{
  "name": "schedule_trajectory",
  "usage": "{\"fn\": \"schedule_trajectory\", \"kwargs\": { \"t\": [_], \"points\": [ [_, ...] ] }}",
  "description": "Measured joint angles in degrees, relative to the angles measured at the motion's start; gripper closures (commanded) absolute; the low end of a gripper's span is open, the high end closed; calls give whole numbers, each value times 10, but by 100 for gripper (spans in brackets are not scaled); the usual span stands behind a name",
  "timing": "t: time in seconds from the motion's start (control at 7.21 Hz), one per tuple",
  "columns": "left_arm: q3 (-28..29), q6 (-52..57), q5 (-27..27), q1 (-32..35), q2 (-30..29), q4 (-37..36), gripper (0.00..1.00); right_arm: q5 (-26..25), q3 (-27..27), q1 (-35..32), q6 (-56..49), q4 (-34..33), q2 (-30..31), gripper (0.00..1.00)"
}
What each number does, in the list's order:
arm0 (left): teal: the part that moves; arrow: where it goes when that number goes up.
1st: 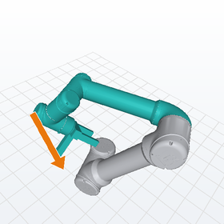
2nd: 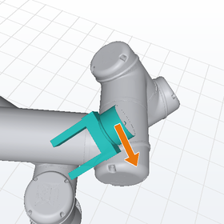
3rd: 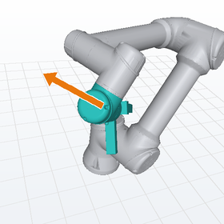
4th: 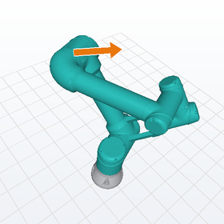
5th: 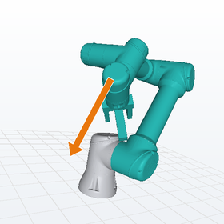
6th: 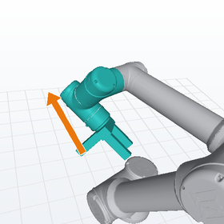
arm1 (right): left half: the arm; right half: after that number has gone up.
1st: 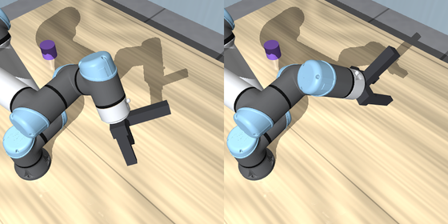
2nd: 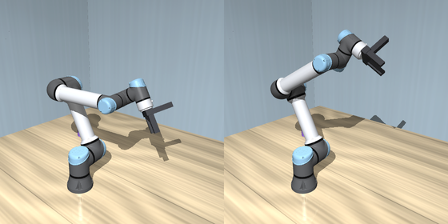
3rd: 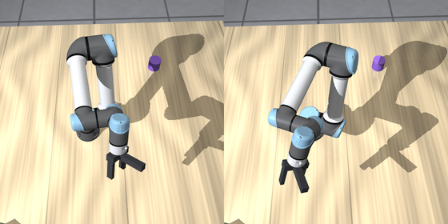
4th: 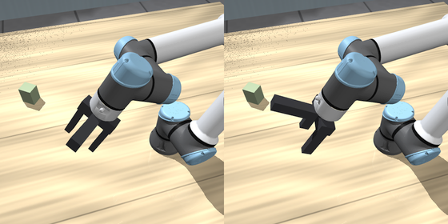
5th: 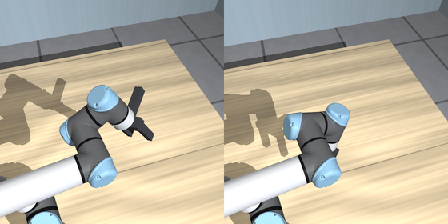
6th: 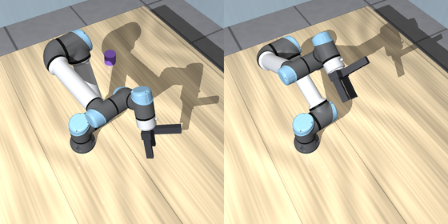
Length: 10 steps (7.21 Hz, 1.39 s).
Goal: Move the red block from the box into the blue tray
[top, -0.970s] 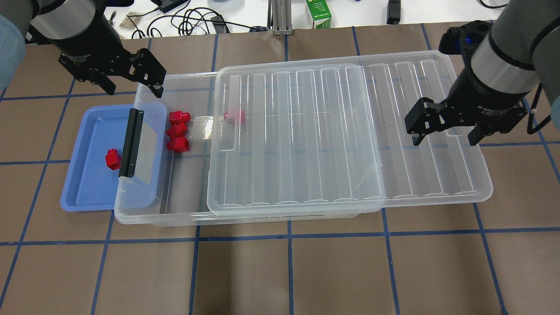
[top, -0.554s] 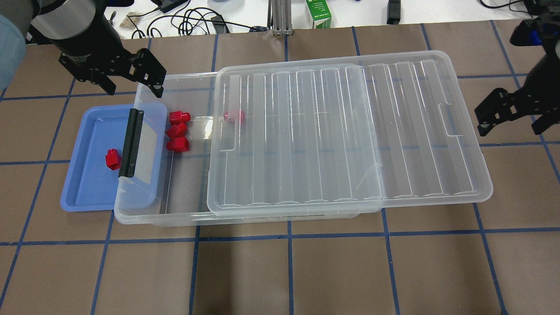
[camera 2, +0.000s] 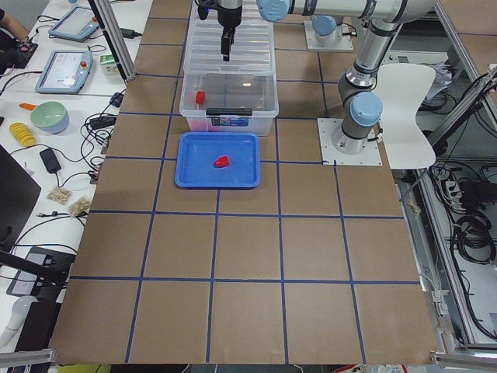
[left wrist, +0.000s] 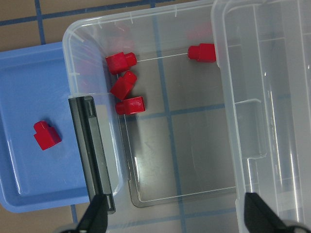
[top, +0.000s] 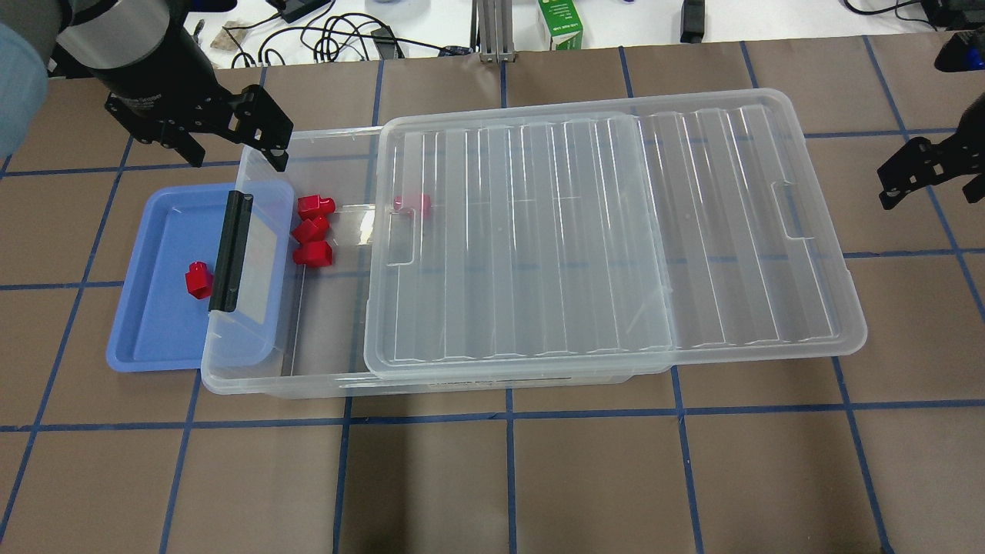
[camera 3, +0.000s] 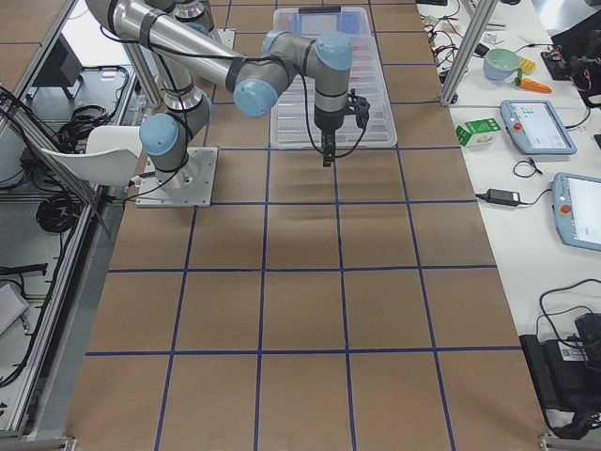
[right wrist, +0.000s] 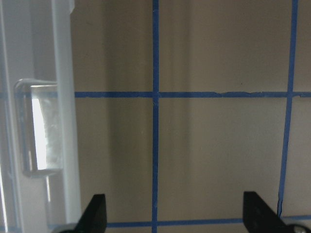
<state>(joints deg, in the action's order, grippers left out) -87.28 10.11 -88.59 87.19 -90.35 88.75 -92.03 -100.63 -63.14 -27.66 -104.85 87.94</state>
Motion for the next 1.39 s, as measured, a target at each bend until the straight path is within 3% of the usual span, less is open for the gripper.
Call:
{"fn": "schedule_trajectory", "kwargs": {
  "t": [0.55, 1.39],
  "points": [
    [0, 0, 0, 0, 0, -1, 0, 8, -3, -8, 2, -13, -42, 0],
    [0, 0, 1, 1, 0, -3, 0, 17, -4, -55, 13, -10, -58, 0]
  ]
}}
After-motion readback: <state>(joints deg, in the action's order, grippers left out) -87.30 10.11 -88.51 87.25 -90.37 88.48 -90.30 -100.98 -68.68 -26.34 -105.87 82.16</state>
